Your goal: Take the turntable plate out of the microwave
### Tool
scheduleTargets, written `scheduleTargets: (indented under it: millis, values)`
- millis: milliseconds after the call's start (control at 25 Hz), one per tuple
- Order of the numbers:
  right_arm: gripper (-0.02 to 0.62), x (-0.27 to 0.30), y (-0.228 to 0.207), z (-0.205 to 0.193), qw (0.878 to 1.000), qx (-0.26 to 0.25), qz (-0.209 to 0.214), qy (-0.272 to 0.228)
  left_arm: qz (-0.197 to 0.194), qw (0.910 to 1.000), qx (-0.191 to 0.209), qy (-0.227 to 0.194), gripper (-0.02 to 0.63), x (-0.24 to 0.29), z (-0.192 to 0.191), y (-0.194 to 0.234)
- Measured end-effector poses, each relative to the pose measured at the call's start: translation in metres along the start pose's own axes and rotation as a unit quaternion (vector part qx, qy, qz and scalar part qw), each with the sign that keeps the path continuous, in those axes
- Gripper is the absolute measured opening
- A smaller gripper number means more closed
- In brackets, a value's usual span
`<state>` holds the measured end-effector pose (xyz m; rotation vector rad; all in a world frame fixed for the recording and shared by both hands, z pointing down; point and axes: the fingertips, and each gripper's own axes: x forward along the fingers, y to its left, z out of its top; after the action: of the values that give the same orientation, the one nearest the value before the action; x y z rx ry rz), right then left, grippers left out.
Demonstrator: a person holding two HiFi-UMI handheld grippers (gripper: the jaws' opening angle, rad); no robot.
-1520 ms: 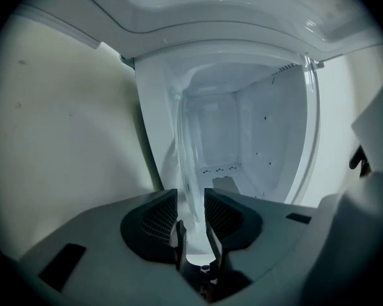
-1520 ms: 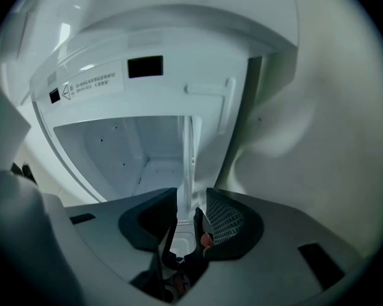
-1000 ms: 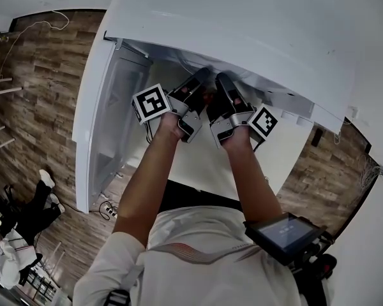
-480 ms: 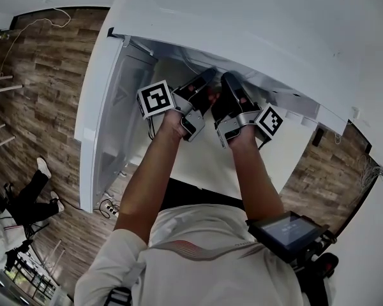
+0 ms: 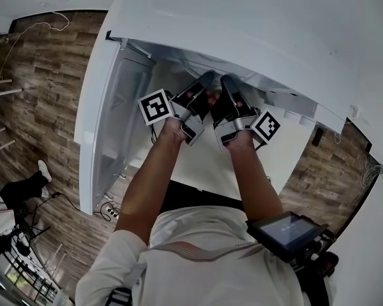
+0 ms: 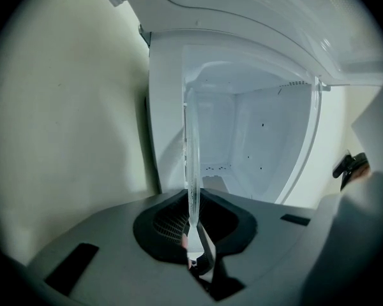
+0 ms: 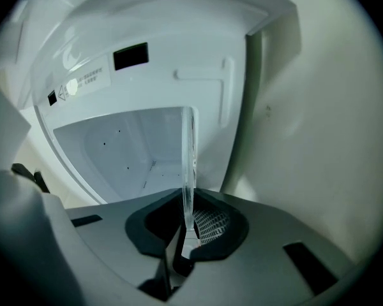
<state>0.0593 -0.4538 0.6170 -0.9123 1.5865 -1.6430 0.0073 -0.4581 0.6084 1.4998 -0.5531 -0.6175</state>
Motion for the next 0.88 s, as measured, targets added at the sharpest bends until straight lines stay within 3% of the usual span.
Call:
scheduleTargets:
  millis: [600, 880]
  values:
    - [0.038, -0.007, 0.022, -0.006, 0.999, -0.036, 0.022, 0.002, -0.032, 0.9992, 0.022, -0.013, 0.052, -0.008, -0.005, -0.019]
    - [0.038, -0.031, 0.047, -0.033, 0.998, -0.054, 0.042, -0.002, -0.054, 0.9978, 0.037, -0.010, 0.052, -0.037, -0.024, -0.047]
